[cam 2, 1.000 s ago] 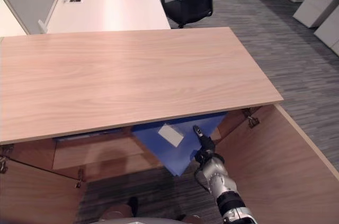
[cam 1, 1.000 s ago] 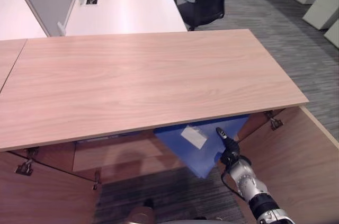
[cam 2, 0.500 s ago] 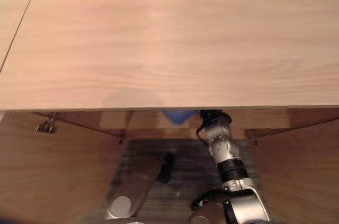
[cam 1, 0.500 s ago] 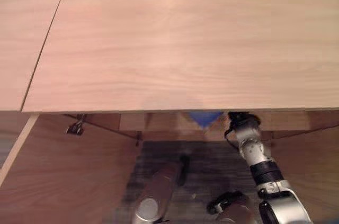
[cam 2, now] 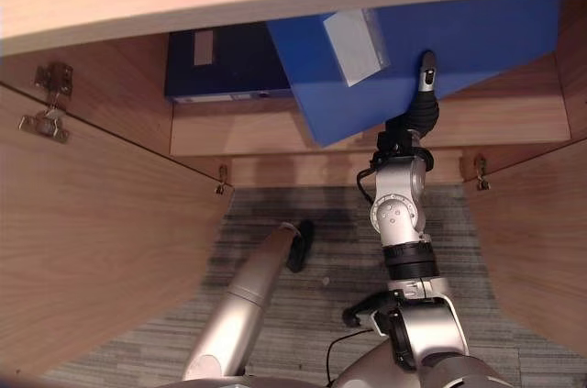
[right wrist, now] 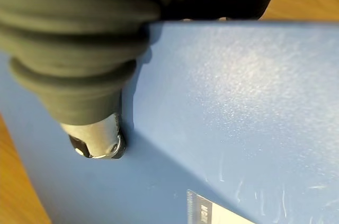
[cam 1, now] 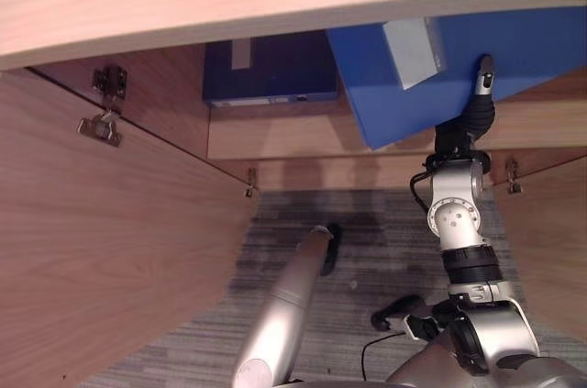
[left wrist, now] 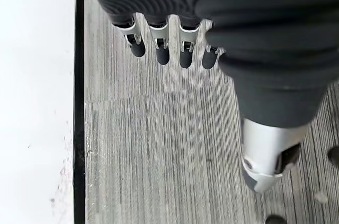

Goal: Put the empty folder in the office cabinet

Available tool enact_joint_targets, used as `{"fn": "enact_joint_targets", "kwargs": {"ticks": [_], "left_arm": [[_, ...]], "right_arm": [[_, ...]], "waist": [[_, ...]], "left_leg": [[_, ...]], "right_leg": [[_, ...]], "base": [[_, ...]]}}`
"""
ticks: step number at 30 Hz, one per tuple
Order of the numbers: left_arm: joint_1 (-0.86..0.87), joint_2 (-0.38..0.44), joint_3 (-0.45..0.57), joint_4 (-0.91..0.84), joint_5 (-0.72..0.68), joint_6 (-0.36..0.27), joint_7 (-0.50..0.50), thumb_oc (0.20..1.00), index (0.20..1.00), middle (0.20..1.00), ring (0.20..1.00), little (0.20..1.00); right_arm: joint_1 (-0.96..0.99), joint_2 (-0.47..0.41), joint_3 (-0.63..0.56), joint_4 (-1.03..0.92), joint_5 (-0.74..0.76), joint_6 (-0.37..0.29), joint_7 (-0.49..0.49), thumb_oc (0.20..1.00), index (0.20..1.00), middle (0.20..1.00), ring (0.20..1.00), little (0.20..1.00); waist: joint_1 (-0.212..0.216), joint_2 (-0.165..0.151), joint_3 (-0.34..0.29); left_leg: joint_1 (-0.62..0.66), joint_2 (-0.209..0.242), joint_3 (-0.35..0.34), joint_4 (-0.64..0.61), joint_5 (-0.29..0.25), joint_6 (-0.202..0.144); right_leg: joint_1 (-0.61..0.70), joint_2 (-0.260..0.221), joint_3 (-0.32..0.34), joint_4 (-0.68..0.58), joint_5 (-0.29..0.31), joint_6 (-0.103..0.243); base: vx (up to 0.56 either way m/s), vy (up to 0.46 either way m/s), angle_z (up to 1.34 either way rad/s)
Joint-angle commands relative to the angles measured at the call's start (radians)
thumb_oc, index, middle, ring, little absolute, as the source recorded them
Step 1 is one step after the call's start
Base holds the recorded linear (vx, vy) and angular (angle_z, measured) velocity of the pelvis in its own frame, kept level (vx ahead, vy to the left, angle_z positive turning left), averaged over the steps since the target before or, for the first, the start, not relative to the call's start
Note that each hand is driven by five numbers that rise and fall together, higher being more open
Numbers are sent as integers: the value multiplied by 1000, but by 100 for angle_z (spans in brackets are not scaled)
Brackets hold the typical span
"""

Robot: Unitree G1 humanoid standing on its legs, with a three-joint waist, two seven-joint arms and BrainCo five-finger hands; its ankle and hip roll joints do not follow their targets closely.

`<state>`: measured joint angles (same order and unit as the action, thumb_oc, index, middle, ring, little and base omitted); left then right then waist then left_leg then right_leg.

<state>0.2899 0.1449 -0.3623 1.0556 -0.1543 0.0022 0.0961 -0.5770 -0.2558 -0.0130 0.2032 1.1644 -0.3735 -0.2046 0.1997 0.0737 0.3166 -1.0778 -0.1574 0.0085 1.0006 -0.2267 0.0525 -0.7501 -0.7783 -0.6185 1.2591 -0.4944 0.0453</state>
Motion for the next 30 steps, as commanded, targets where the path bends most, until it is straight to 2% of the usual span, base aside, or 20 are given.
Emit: {"fn": "enact_joint_targets", "kwargs": {"ticks": [1,4,11,12,13,16,17,18,19,20,23,29,30], "left_arm": [[131,45,-32,17,-28,25,-4,1000,1000,1000,1000,1000],[142,67,-57,-41,-42,31,-11,1000,1000,1000,1000,1000],[148,101,-77,-91,-45,48,-20,1000,1000,1000,1000,1000],[128,69,-81,-50,-34,58,-5,1000,1000,1000,1000,1000],[116,49,-95,-9,-15,37,21,1000,1000,1000,1000,1000],[80,74,-74,79,-11,35,44,1000,1000,1000,1000,1000],[75,75,-74,83,-10,34,43,1000,1000,1000,1000,1000],[66,90,-67,97,-2,34,41,1000,1000,1000,1000,1000],[55,119,-62,105,10,32,43,1000,1000,1000,1000,1000],[52,118,-64,104,10,31,42,1000,1000,1000,1000,1000],[47,128,-77,116,32,35,37,1000,1000,1000,1000,1000],[44,142,-109,121,67,46,35,1000,1000,1000,1000,1000],[30,152,-120,128,84,55,37,1000,1000,1000,1000,1000]], "right_arm": [[-46,-38,-43,-117,25,-94,22,200,200,200,200,200],[-90,-53,-51,-73,33,-102,-1,200,200,200,200,200],[-151,-66,-89,15,58,-116,-34,200,200,200,200,200],[-193,-44,-74,21,43,-140,-44,200,200,200,200,200],[-214,-55,-95,73,57,-145,-63,200,200,200,200,200],[-311,-212,-176,228,91,-164,-99,200,200,200,200,200],[-320,-219,-178,241,100,-164,-91,200,200,200,200,200],[-353,-266,-186,300,131,-162,-87,200,200,200,200,200],[-422,-347,-162,411,154,-142,-92,200,200,200,200,200],[-436,-357,-158,429,161,-139,-86,200,200,200,200,200],[-544,-469,-119,651,177,-72,-105,200,200,200,200,200],[-615,-550,-100,865,208,-19,-131,200,200,200,200,200],[-635,-563,-80,947,191,24,-157,200,200,200,200,200]], "waist": [[-24,-6,-56],[-23,1,-54],[-21,-3,-75],[-20,-9,-76],[-21,-15,-75],[11,-35,-82],[12,-35,-80],[24,-39,-83],[41,-49,-91],[43,-47,-88],[72,-56,-96],[104,-51,-95],[115,-47,-89]], "left_leg": [[55,-30,10,-13,-82,37],[27,-33,9,14,-87,38],[29,-32,8,11,-92,39],[32,-34,4,7,-93,39],[34,-38,-1,6,-94,36],[43,-55,-20,-11,-92,26],[43,-56,-21,-12,-92,26],[46,-58,-24,-14,-92,25],[49,-60,-28,-11,-94,23],[49,-61,-29,-10,-94,23],[41,-63,-34,8,-101,19],[34,-67,-41,12,-103,16],[32,-70,-41,10,-102,17]], "right_leg": [[-7,-24,135,-87,185,2],[-38,-39,151,-56,175,-1],[-45,-47,155,-49,168,3],[-38,-44,148,-53,168,5],[-32,-45,143,-55,170,7],[-5,-60,119,-62,172,18],[-3,-61,117,-63,172,19],[4,-66,110,-64,172,22],[14,-70,103,-63,171,23],[14,-71,101,-62,171,23],[26,-80,85,-53,165,23],[40,-90,64,-46,163,26],[46,-94,55,-44,164,27]], "base": [[0,0,0],[-3,0,2],[5,1,0],[0,0,0],[-7,-57,3],[0,-69,10],[7,-35,30],[11,-28,31],[11,-28,23],[11,-30,14],[19,-38,10],[9,-38,12],[12,-38,18]]}}
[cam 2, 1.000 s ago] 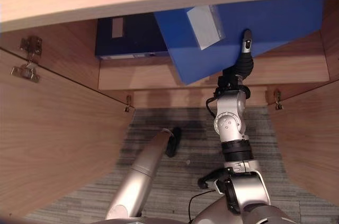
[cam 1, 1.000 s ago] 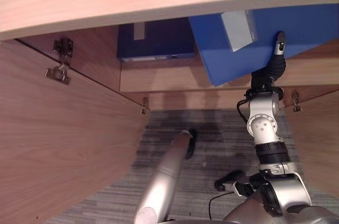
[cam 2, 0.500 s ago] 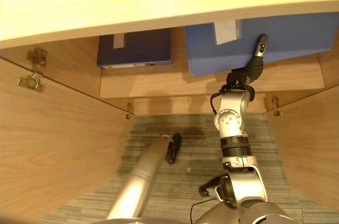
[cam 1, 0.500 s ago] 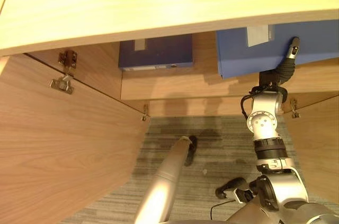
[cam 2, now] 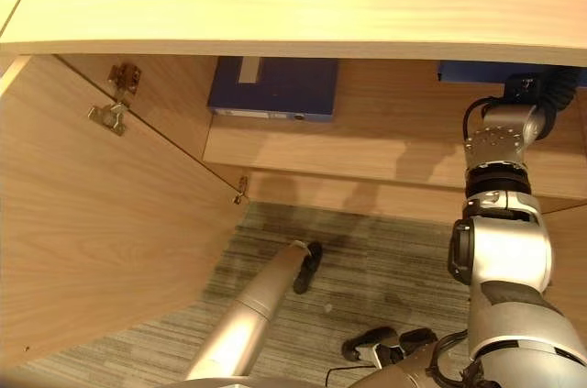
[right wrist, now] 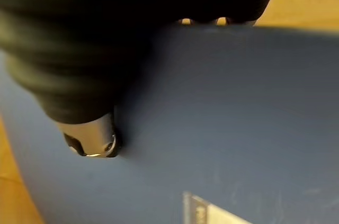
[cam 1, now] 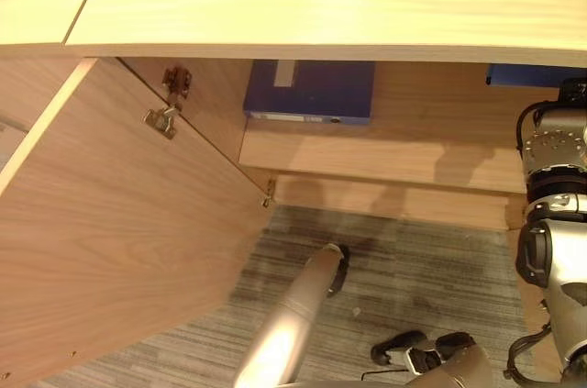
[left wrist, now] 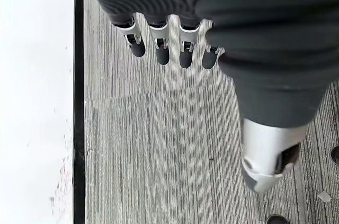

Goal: Put the empty folder in the office cabinet

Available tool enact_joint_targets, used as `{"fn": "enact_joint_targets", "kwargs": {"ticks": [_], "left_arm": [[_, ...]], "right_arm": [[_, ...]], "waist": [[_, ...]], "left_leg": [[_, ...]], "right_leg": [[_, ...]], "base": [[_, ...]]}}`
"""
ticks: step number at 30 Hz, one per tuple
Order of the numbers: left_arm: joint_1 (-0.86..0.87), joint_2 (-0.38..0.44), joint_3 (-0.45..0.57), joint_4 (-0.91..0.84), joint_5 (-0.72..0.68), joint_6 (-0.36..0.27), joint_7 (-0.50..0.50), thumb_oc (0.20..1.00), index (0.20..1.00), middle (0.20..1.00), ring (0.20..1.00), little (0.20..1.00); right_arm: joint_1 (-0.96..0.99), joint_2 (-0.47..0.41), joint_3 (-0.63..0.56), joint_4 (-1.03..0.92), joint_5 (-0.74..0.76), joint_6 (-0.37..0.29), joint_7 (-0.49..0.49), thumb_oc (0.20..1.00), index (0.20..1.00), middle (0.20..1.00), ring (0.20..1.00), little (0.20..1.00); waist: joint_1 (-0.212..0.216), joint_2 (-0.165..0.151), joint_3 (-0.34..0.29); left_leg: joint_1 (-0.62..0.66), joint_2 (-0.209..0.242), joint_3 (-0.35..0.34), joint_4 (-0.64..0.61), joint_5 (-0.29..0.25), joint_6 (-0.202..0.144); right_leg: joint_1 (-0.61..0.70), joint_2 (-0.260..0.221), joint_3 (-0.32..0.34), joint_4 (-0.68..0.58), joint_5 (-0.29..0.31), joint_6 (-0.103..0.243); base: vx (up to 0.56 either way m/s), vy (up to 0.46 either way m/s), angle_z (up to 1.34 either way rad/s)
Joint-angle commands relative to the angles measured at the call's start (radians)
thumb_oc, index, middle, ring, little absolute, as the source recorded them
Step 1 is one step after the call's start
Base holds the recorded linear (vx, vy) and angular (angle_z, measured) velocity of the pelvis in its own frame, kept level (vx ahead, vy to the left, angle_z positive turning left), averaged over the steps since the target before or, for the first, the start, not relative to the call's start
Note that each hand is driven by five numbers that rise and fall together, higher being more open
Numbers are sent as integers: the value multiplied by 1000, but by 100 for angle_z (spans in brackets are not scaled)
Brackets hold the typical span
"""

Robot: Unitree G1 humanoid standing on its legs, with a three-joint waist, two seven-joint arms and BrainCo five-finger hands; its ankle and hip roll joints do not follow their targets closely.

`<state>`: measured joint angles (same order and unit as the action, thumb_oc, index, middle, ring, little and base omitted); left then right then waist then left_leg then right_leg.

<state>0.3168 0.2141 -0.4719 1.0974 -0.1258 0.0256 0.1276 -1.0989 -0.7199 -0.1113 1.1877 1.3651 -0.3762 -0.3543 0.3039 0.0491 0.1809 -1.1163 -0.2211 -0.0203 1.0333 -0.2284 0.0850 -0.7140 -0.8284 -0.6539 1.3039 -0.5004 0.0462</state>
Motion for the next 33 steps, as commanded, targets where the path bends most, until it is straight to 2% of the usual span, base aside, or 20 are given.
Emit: {"fn": "enact_joint_targets", "kwargs": {"ticks": [1,7,13,18,25,33], "left_arm": [[-2,85,-13,89,59,33,7,1000,1000,1000,1000,1000],[-22,86,-28,92,69,40,13,1000,1000,1000,1000,1000],[-60,88,-44,90,77,46,21,1000,1000,1000,1000,1000],[-81,89,-45,92,73,53,34,1000,1000,1000,1000,1000],[-117,92,-45,100,75,57,62,1000,1000,1000,1000,1000],[-149,95,-39,110,63,59,82,1000,1000,1000,1000,1000]], "right_arm": [[-120,-99,25,-17,-21,39,-16,200,200,200,200,200],[-140,-94,49,16,-44,60,-40,200,200,200,200,200],[-127,-35,28,75,-30,76,-61,200,200,200,200,200],[-122,2,8,75,-10,61,-70,200,200,200,200,200],[-110,49,-32,24,39,-4,-79,200,200,200,200,200],[-112,75,-42,3,43,-23,-89,200,200,200,200,200]], "waist": [[14,-21,50],[23,-14,68],[21,4,88],[21,10,96],[21,24,108],[18,41,119]], "left_leg": [[70,-9,-13,-23,-100,-15],[61,-13,-11,-16,-98,-13],[42,-21,-5,5,-99,-12],[34,-23,-2,5,-98,-11],[25,-34,-1,2,-96,-8],[10,-48,-8,9,-92,-3]], "right_leg": [[9,-45,89,-88,170,27],[3,-61,91,-73,171,27],[-15,-78,101,-44,164,24],[-26,-90,104,-31,164,24],[-35,-110,102,-15,168,33],[-54,-126,106,8,168,35]], "base": [[8,-30,8],[-2,-21,11],[-4,-5,2],[0,0,0],[6,-12,6],[3,2,3]]}}
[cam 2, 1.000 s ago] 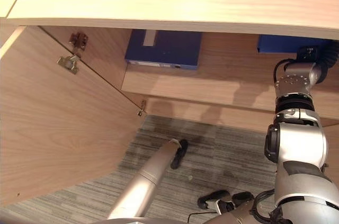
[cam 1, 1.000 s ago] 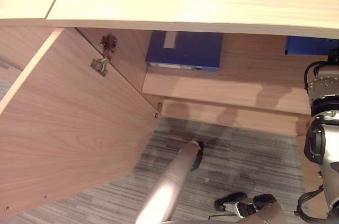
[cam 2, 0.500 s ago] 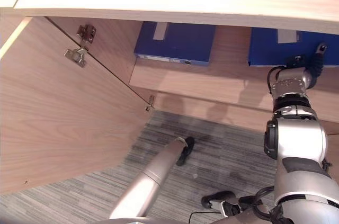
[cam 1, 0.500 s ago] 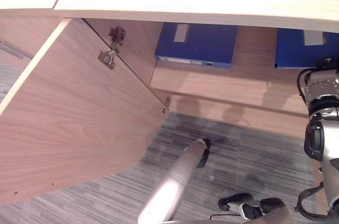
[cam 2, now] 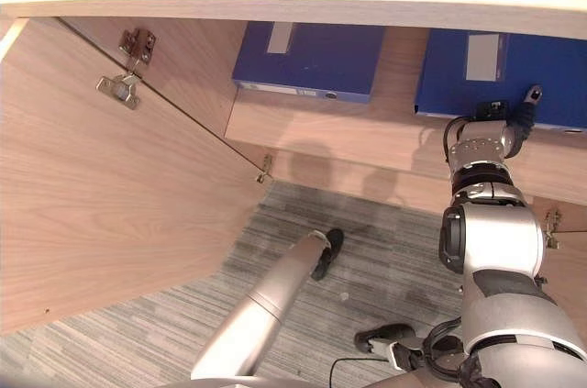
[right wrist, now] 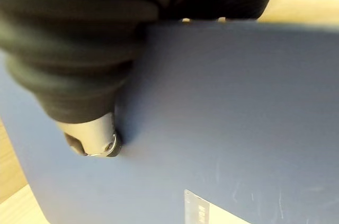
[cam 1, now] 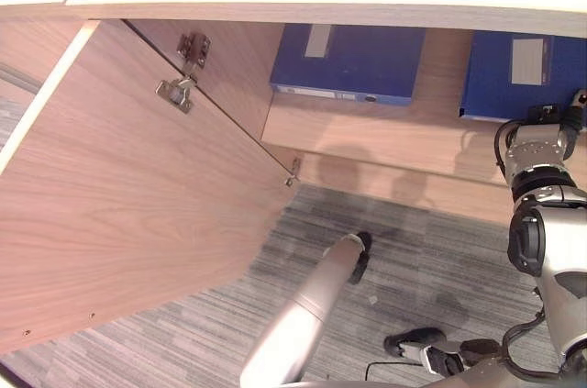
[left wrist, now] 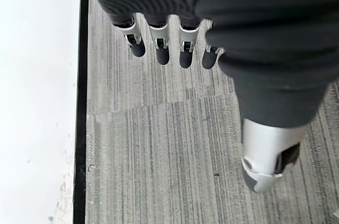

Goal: Put the empty folder in the office cabinet

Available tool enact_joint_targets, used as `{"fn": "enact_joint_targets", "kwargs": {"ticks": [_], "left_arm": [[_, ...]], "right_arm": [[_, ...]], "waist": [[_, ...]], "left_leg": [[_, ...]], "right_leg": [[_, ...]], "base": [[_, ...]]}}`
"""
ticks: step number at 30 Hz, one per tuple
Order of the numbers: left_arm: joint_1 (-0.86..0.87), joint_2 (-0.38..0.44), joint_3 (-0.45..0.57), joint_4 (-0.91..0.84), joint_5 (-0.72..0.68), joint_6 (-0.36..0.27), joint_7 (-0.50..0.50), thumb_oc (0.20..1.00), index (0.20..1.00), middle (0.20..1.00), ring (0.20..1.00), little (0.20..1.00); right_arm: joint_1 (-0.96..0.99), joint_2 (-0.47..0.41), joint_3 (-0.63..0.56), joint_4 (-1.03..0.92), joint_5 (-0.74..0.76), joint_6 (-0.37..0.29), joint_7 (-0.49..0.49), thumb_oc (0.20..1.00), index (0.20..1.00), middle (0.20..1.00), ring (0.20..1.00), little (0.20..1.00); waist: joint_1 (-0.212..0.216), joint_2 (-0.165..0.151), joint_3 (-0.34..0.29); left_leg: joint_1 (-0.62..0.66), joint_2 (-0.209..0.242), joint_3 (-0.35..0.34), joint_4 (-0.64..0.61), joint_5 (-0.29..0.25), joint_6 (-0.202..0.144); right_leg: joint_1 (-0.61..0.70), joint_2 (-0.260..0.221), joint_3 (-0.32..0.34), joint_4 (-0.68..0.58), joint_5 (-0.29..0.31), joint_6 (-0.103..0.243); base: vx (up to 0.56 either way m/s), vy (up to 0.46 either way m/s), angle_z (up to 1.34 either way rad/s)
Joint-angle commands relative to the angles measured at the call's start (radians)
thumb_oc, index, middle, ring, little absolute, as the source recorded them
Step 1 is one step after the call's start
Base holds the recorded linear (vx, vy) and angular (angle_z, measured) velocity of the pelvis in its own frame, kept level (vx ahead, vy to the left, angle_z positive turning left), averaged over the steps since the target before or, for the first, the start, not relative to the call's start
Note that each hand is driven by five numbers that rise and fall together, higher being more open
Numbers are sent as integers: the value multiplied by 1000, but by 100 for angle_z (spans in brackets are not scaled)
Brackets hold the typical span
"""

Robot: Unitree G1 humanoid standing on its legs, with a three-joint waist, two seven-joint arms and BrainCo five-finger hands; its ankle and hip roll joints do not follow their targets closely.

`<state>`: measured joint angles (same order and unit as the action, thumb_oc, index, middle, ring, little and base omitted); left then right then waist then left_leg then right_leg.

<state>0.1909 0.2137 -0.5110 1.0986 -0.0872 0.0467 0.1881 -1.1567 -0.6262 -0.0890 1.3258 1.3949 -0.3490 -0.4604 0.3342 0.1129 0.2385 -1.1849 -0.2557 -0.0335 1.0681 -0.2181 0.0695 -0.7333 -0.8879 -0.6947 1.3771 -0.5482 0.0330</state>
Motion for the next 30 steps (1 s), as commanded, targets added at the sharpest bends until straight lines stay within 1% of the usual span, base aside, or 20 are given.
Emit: {"fn": "enact_joint_targets", "kwargs": {"ticks": [1,4,8,9,12,13,14,15,16,17,18,19,20,22,23,24,26,28,29,30], "left_arm": [[-24,96,0,110,24,37,22,1000,1000,1000,1000,1000],[-30,90,1,113,17,41,27,1000,1000,1000,1000,1000],[-47,90,5,110,4,41,29,1000,1000,1000,1000,1000],[-50,91,7,111,2,41,28,1000,1000,1000,1000,1000],[-50,103,19,110,-7,37,18,1000,1000,1000,1000,1000],[-49,112,27,112,-8,36,10,1000,1000,1000,1000,1000],[-49,112,27,111,-8,36,9,1000,1000,1000,1000,1000],[-52,118,30,111,-4,36,5,1000,1000,1000,1000,1000],[-57,130,36,114,2,36,-8,1000,1000,1000,1000,1000],[-58,135,37,114,4,34,-16,1000,1000,1000,1000,1000],[-58,134,37,114,5,34,-18,1000,1000,1000,1000,1000],[-60,138,37,115,6,34,-24,1000,1000,1000,1000,1000],[-57,146,41,114,9,32,-36,1000,1000,1000,1000,1000],[-54,152,44,115,13,34,-48,1000,1000,1000,1000,1000],[-54,151,44,114,14,34,-48,1000,1000,1000,1000,1000],[-57,166,45,114,30,31,-60,1000,1000,1000,1000,1000],[-59,173,45,113,37,30,-72,1000,1000,1000,1000,1000],[-62,183,41,108,44,30,-84,1000,1000,1000,1000,1000],[-62,183,41,108,44,30,-84,1000,1000,1000,1000,1000],[-62,184,36,101,54,28,-94,1000,1000,1000,1000,1000]], "right_arm": [[-55,-18,-65,-136,13,-51,17,200,200,200,200,200],[-55,-7,-71,-139,16,-59,10,200,200,200,200,200],[-53,-6,-67,-143,7,-51,9,200,200,200,200,200],[-54,-11,-65,-142,11,-46,14,1000,1000,1000,1000,1000],[-56,-44,-39,-139,23,-5,58,1000,1000,1000,1000,1000],[-62,-69,-6,-116,15,28,85,1000,1000,1000,1000,1000],[-66,-71,-4,-111,16,32,89,1000,1000,1000,1000,1000],[-70,-89,17,-90,-3,64,99,1000,1000,1000,1000,1000],[-75,-107,51,-56,-38,120,117,1000,1000,1000,1000,1000],[-78,-122,72,-34,-66,150,123,1000,1000,1000,1000,1000],[-83,-126,74,-28,-69,155,126,1000,1000,1000,1000,1000],[-87,-135,95,-18,-92,185,138,1000,1000,1000,1000,1000],[-95,-148,133,-1,-131,235,168,1000,1000,1000,1000,1000],[-96,-163,169,15,-177,282,192,1000,1000,1000,1000,1000],[-99,-165,171,18,-179,285,194,1000,1000,1000,1000,1000],[-103,-173,218,46,-248,342,225,1000,1000,1000,1000,1000],[-109,-182,260,77,-325,391,253,1000,1000,1000,1000,1000],[-121,-193,317,114,-432,444,287,1000,1000,1000,1000,1000],[-121,-193,317,114,-432,444,287,1000,1000,1000,1000,1000],[-136,-206,368,147,-532,480,323,1000,1000,1000,1000,1000]], "waist": [[-13,-23,62],[-15,-21,63],[-18,-23,66],[-20,-22,66],[-21,-24,66],[-20,-28,66],[-20,-28,66],[-22,-30,66],[-23,-34,66],[-23,-37,68],[-23,-36,68],[-22,-39,69],[-19,-42,71],[-15,-46,71],[-15,-45,71],[-9,-50,71],[-7,-51,71],[-4,-53,73],[-4,-53,73],[-1,-52,74]], "left_leg": [[77,-14,6,-25,-102,12],[71,-14,6,-20,-104,14],[65,-19,4,-21,-103,15],[64,-22,2,-20,-103,15],[59,-24,-1,-16,-102,14],[58,-22,-2,-16,-101,13],[57,-22,-2,-15,-101,13],[56,-20,-2,-15,-102,13],[55,-17,-1,-15,-100,12],[53,-16,-2,-16,-99,11],[52,-15,-2,-16,-99,11],[51,-14,-3,-17,-98,10],[51,-12,-4,-20,-96,7],[52,-8,-3,-22,-95,5],[52,-8,-3,-22,-95,5],[56,-5,-4,-23,-95,4],[59,-1,-3,-23,-95,3],[60,1,-2,-24,-96,3],[60,1,-2,-24,-96,3],[59,0,-2,-23,-97,3]], "right_leg": [[-37,-68,148,-64,216,49],[-45,-75,151,-56,216,49],[-49,-83,151,-51,220,50],[-51,-86,153,-48,220,50],[-58,-89,159,-40,216,47],[-65,-91,164,-35,214,43],[-66,-91,165,-35,214,43],[-71,-92,169,-33,214,42],[-75,-90,172,-32,214,40],[-78,-89,173,-29,214,38],[-79,-89,174,-29,213,38],[-82,-88,176,-28,213,37],[-87,-86,178,-29,213,35],[-89,-84,180,-30,213,33],[-89,-84,180,-30,213,32],[-89,-82,180,-30,212,31],[-89,-79,183,-33,213,30],[-91,-80,184,-34,213,28],[-91,-80,184,-34,213,28],[-93,-83,184,-32,211,28]], "base": [[12,12,4],[5,3,2],[0,-8,4],[0,0,0],[0,0,0],[0,0,0],[0,0,0],[-7,-9,3],[0,0,0],[0,0,0],[0,0,0],[0,0,0],[-15,-35,0],[-6,-17,0],[0,0,0],[0,0,0],[0,0,0],[0,0,0],[0,0,0],[0,0,0]]}}
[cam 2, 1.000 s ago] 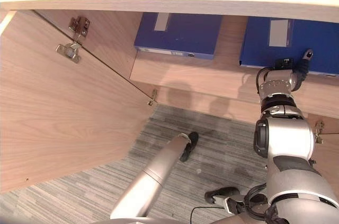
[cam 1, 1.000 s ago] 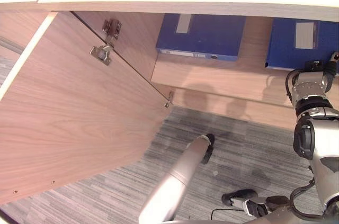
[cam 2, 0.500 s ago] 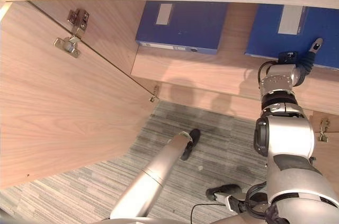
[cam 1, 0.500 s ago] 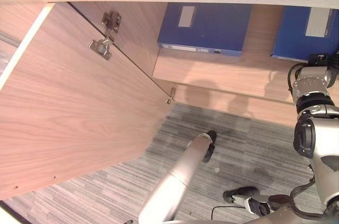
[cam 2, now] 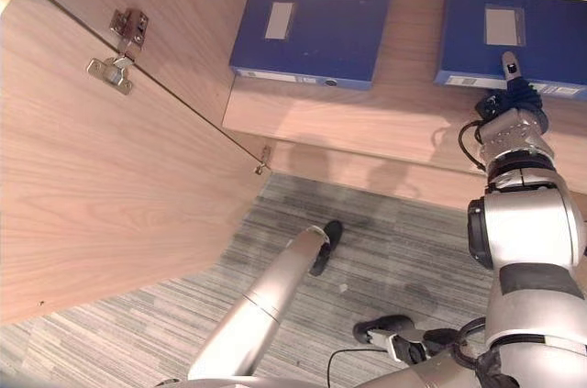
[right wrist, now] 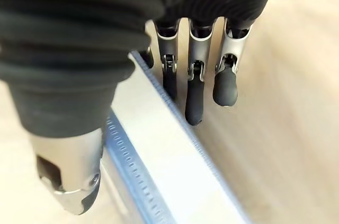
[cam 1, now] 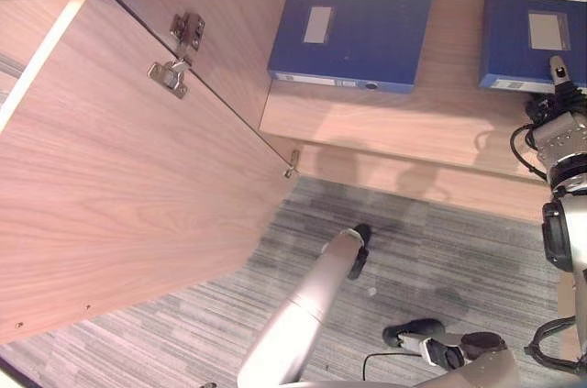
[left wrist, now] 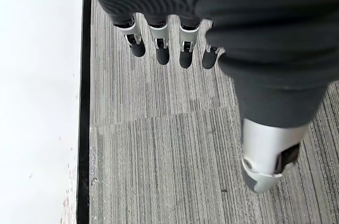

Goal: Put the empty folder in the office cabinet

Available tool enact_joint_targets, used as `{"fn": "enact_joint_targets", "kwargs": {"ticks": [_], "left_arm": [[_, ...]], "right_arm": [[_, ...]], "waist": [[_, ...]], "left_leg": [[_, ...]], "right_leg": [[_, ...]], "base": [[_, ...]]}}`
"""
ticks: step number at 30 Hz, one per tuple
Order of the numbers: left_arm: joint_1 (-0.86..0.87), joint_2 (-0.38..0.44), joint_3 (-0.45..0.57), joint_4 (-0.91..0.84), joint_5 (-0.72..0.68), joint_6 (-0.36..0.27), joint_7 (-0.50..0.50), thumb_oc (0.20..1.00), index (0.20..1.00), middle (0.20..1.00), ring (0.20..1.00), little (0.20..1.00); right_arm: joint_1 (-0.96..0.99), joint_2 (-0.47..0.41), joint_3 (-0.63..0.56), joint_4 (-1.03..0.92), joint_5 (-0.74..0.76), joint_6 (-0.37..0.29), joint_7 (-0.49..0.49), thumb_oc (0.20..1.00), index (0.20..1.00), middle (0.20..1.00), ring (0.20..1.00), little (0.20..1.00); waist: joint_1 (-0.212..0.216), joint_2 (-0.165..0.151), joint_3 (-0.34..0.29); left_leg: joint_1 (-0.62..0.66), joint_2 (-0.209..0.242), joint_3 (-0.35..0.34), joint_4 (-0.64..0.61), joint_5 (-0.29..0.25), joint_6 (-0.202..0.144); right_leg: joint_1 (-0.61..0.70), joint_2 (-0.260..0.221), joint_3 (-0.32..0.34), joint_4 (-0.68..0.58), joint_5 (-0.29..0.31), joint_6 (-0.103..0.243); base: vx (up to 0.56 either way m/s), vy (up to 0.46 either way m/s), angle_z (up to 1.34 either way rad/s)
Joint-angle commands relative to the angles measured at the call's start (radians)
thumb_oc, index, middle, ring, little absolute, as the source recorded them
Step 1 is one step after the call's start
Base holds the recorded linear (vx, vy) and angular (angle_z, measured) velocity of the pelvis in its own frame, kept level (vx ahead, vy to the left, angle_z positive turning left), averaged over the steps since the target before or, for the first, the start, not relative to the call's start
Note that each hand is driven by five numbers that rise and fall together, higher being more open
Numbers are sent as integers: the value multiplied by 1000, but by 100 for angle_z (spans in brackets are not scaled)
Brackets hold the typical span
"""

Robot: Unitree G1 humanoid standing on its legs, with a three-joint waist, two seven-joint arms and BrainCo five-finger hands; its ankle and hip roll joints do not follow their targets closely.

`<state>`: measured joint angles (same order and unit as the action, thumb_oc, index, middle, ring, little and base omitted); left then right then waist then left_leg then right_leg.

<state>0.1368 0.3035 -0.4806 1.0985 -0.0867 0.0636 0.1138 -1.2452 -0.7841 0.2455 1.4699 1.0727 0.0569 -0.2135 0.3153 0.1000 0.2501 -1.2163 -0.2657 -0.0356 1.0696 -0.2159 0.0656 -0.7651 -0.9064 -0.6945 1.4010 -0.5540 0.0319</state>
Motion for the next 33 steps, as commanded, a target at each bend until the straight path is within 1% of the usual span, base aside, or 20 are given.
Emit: {"fn": "enact_joint_targets", "kwargs": {"ticks": [1,3,4,6,7,10,13,14,15,16,20,22,24,25,31,33], "left_arm": [[-5,97,3,98,58,11,-27,1000,1000,1000,1000,1000],[2,105,9,91,58,9,-39,1000,1000,1000,1000,1000],[5,123,7,81,77,10,-55,1000,1000,1000,1000,1000],[0,138,11,68,87,10,-72,1000,1000,1000,1000,1000],[1,135,12,67,88,11,-73,1000,1000,1000,1000,1000],[-5,148,20,50,81,4,-92,1000,1000,1000,1000,1000],[5,149,37,38,64,-1,-106,1000,1000,1000,1000,1000],[9,151,42,33,62,-3,-111,1000,1000,1000,1000,1000],[14,155,54,26,54,-7,-118,1000,1000,1000,1000,1000],[15,152,56,25,54,-7,-119,1000,1000,1000,1000,1000],[1,151,81,7,36,-16,-134,1000,1000,1000,1000,1000],[1,150,81,2,31,-17,-136,1000,1000,1000,1000,1000],[1,143,86,-5,20,-19,-139,1000,1000,1000,1000,1000],[-1,139,97,-2,9,-19,-139,1000,1000,1000,1000,1000],[-3,122,99,-1,-6,-19,-136,1000,1000,1000,1000,1000],[-3,104,101,-1,-30,-20,-129,1000,1000,1000,1000,1000]], "right_arm": [[-48,-55,50,9,-243,86,92,1000,1000,1000,1000,1000],[-44,-71,109,3,-346,107,144,1000,1000,1000,1000,1000],[-43,-72,204,-7,-493,135,213,1000,1000,1000,1000,1000],[-55,-73,289,-13,-616,152,267,1000,1000,1000,1000,1000],[-61,-74,293,-10,-622,152,272,1000,1000,1000,1000,1000],[-65,-66,397,-34,-781,145,318,1000,1000,1000,1000,1000],[-78,-62,494,-88,-921,119,349,1000,1000,1000,1000,1000],[-88,-63,537,-113,-978,120,363,1000,1000,1000,1000,1000],[-97,-60,616,-160,-1070,107,394,1000,1000,1000,1000,1000],[-100,-60,620,-161,-1072,108,396,1000,1000,1000,1000,1000],[-89,-40,686,-241,-1154,92,448,1000,1000,1000,1000,1000],[-89,-37,692,-247,-1164,92,455,1000,1000,1000,1000,1000],[-80,-24,699,-253,-1186,88,466,1000,1000,1000,1000,1000],[-69,-13,698,-270,-1193,87,477,1000,1000,1000,1000,1000],[-50,7,704,-278,-1222,83,490,1000,1000,1000,1000,1000],[-27,29,727,-299,-1278,81,499,1000,1000,1000,1000,1000]], "waist": [[20,-40,64],[25,-40,67],[33,-45,69],[31,-48,70],[30,-46,70],[28,-49,71],[26,-51,71],[25,-52,72],[23,-59,73],[19,-56,73],[2,-67,74],[-2,-67,75],[-8,-70,75],[-19,-73,77],[-30,-79,77],[-39,-85,80]], "left_leg": [[89,9,-1,-24,-99,7],[88,10,-2,-26,-97,6],[88,13,-4,-31,-95,5],[90,15,-7,-34,-94,5],[90,15,-7,-35,-93,4],[92,16,-9,-44,-89,5],[99,17,-13,-61,-83,5],[100,17,-12,-65,-81,4],[104,18,-15,-74,-79,3],[106,17,-16,-76,-78,3],[127,25,-21,-111,-69,2],[132,24,-22,-118,-68,2],[144,24,-27,-143,-61,2],[156,24,-30,-164,-55,3],[157,27,-29,-171,-55,5],[164,30,-27,-180,-54,6]], "right_leg": [[-61,-65,184,-53,217,29],[-66,-69,187,-54,219,28],[-65,-73,184,-54,222,27],[-63,-76,181,-55,224,27],[-63,-76,181,-55,224,27],[-59,-83,176,-60,232,32],[-58,-89,174,-64,240,37],[-56,-92,172,-65,245,40],[-53,-96,168,-69,252,45],[-50,-97,166,-70,253,45],[-36,-101,152,-87,279,61],[-32,-103,148,-91,285,64],[-18,-103,137,-104,303,73],[-12,-104,131,-116,317,79],[-23,-112,142,-117,332,85],[-25,-115,147,-118,344,90]], "base": [[0,0,0],[0,0,0],[0,0,0],[0,0,0],[0,0,0],[0,0,0],[0,0,0],[-4,13,-4],[-3,11,-6],[1,10,-5],[2,5,-3],[-7,0,-4],[0,0,0],[0,0,0],[-4,2,-1],[0,0,0]]}}
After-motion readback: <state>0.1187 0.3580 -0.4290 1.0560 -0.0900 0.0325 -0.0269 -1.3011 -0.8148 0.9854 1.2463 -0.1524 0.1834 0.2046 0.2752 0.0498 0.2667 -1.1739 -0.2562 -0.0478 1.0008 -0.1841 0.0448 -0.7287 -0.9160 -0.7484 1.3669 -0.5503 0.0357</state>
